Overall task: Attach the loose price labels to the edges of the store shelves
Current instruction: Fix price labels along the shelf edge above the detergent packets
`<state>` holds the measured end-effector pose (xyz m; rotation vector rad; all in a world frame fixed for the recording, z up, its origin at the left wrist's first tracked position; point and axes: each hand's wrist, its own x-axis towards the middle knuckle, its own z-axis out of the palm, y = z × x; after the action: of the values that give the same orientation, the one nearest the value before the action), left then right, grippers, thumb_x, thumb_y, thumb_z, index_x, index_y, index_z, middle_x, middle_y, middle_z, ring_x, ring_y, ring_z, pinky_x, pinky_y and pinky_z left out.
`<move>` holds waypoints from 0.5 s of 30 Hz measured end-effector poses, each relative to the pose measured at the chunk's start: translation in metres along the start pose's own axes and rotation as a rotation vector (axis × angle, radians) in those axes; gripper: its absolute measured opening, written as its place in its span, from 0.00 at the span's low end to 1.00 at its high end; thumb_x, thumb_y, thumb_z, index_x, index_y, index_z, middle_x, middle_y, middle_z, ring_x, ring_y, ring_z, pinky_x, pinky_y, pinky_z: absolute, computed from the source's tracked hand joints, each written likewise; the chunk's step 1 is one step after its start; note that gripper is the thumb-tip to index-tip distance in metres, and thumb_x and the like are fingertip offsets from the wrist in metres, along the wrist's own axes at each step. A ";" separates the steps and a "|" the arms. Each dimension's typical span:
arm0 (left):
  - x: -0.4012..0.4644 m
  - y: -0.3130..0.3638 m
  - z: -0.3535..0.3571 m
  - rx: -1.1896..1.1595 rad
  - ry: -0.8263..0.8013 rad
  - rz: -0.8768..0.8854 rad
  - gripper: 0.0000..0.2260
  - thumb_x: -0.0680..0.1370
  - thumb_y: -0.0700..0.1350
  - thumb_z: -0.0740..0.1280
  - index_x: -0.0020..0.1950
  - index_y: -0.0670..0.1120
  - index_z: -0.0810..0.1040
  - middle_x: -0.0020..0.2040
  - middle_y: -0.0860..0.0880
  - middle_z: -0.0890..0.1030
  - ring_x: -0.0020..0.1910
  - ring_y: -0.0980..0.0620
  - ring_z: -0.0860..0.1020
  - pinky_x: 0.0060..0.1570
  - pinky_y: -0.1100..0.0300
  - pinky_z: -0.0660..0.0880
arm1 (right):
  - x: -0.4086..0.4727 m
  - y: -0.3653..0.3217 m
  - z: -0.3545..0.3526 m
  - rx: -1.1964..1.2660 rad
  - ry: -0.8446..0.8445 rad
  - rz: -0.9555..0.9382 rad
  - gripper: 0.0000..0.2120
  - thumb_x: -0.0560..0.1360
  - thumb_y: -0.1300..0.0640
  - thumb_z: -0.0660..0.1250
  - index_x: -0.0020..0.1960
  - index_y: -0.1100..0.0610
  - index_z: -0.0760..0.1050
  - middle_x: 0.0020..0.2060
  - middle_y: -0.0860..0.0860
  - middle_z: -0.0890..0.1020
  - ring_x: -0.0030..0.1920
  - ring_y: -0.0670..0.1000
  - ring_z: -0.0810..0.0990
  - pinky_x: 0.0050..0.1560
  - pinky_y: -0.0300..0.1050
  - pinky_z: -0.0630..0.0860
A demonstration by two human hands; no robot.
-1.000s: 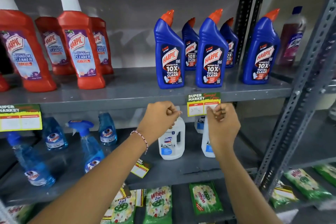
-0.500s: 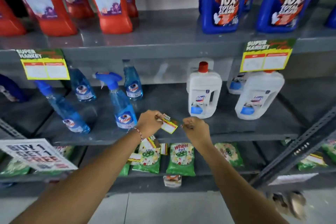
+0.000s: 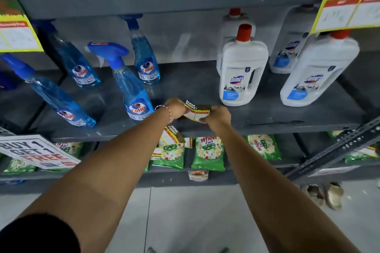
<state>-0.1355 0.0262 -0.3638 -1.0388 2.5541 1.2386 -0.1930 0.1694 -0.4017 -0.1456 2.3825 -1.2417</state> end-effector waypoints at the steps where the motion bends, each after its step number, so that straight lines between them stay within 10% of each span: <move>1: 0.000 -0.002 0.001 -0.016 -0.020 -0.019 0.06 0.74 0.40 0.70 0.43 0.38 0.78 0.34 0.42 0.74 0.31 0.48 0.71 0.31 0.60 0.67 | 0.001 0.002 -0.001 0.021 -0.012 -0.008 0.19 0.62 0.58 0.80 0.53 0.57 0.83 0.48 0.53 0.86 0.50 0.53 0.83 0.51 0.46 0.79; 9: -0.027 0.003 -0.002 0.075 -0.011 0.118 0.08 0.73 0.41 0.71 0.45 0.36 0.81 0.37 0.44 0.78 0.37 0.49 0.75 0.41 0.57 0.75 | -0.008 0.009 -0.023 0.290 -0.107 -0.049 0.17 0.70 0.64 0.74 0.57 0.61 0.77 0.51 0.58 0.83 0.52 0.57 0.82 0.52 0.52 0.78; 15: -0.077 0.030 0.035 0.100 0.001 0.332 0.06 0.71 0.43 0.75 0.46 0.44 0.83 0.33 0.52 0.80 0.28 0.59 0.76 0.26 0.77 0.68 | -0.044 0.065 -0.069 0.176 -0.050 -0.247 0.12 0.70 0.66 0.73 0.52 0.57 0.81 0.43 0.52 0.84 0.41 0.48 0.79 0.41 0.39 0.74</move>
<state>-0.1021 0.1055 -0.3376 -0.6127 2.8379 1.1591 -0.1762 0.2729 -0.4042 -0.4213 2.2499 -1.5342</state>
